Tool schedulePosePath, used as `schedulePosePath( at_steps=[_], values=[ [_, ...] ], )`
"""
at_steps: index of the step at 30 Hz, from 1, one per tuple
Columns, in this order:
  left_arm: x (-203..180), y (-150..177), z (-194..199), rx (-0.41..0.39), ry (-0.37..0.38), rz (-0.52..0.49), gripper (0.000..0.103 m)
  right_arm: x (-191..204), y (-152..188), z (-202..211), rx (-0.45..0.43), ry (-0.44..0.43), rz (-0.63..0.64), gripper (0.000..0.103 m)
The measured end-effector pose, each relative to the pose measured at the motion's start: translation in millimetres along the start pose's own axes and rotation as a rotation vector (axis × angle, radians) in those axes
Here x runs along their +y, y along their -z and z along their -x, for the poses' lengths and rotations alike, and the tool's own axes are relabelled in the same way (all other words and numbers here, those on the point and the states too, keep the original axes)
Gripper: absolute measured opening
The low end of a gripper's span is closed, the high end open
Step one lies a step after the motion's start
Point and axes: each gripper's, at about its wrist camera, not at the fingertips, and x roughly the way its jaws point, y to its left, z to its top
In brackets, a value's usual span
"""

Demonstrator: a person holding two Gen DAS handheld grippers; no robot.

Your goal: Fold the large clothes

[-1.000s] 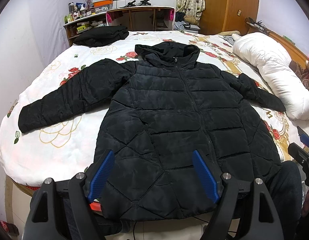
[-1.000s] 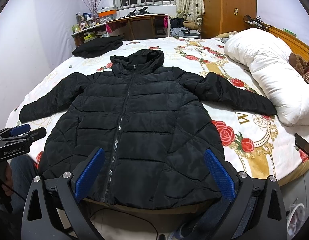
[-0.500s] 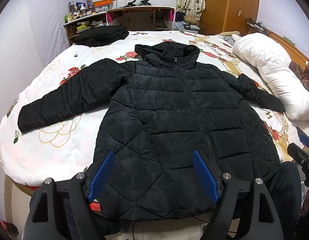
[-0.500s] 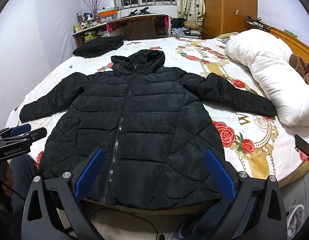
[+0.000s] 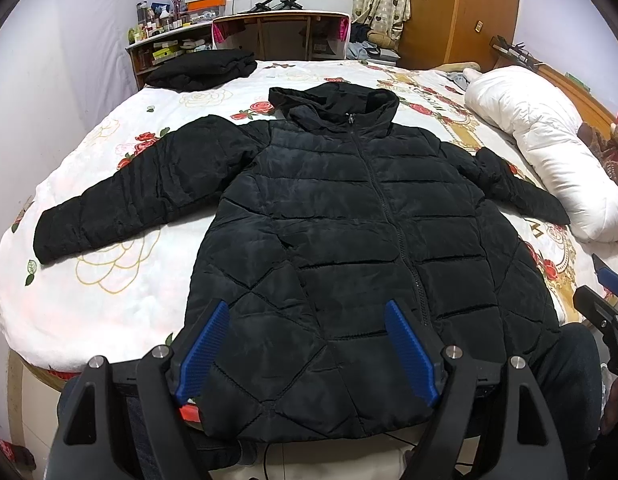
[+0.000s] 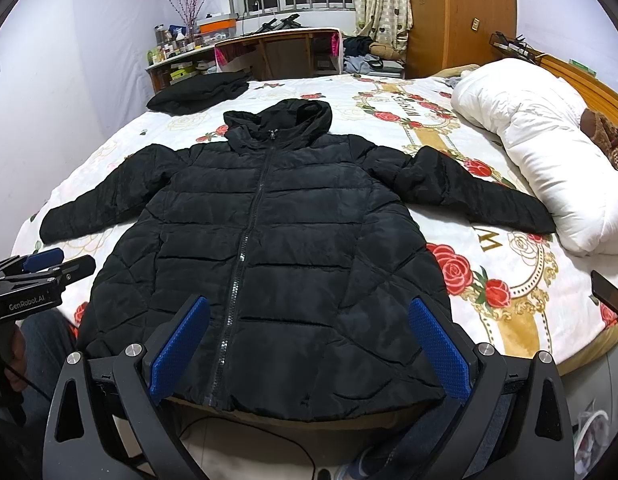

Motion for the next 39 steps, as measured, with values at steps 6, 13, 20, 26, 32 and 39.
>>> schedulePosePath(
  at_steps=[6,13,20,26,32,39],
  values=[
    [0.6,-0.1,-2.6,-0.001,0.0,0.002,0.082,0.2,-0.4,-0.2,0.0,-0.001,0.001,0.1],
    [0.9,-0.6,-5.0,0.001,-0.006,0.003,0.082,-1.0,0.7,-1.7,-0.001,-0.002,0.002,0.1],
    [4.3,0.1,-9.5,0.007,-0.006,0.007,0.082,7.8,-4.3,-5.6,-0.003,-0.004,0.004,0.1],
    [13.3,0.1,-14.4,0.0,-0.016,0.021,0.082,2.4,-6.2,-9.6,-0.005,-0.009,0.001,0.1],
    [30.4,-3.4,-23.1,-0.011,-0.023,0.055,0.082,1.3,-13.4,-23.1,0.003,-0.02,-0.001,0.1],
    [59.3,-10.4,-45.6,0.007,0.002,0.128,0.082,10.3,-26.5,-51.4,0.034,-0.052,0.024,0.1]
  ],
)
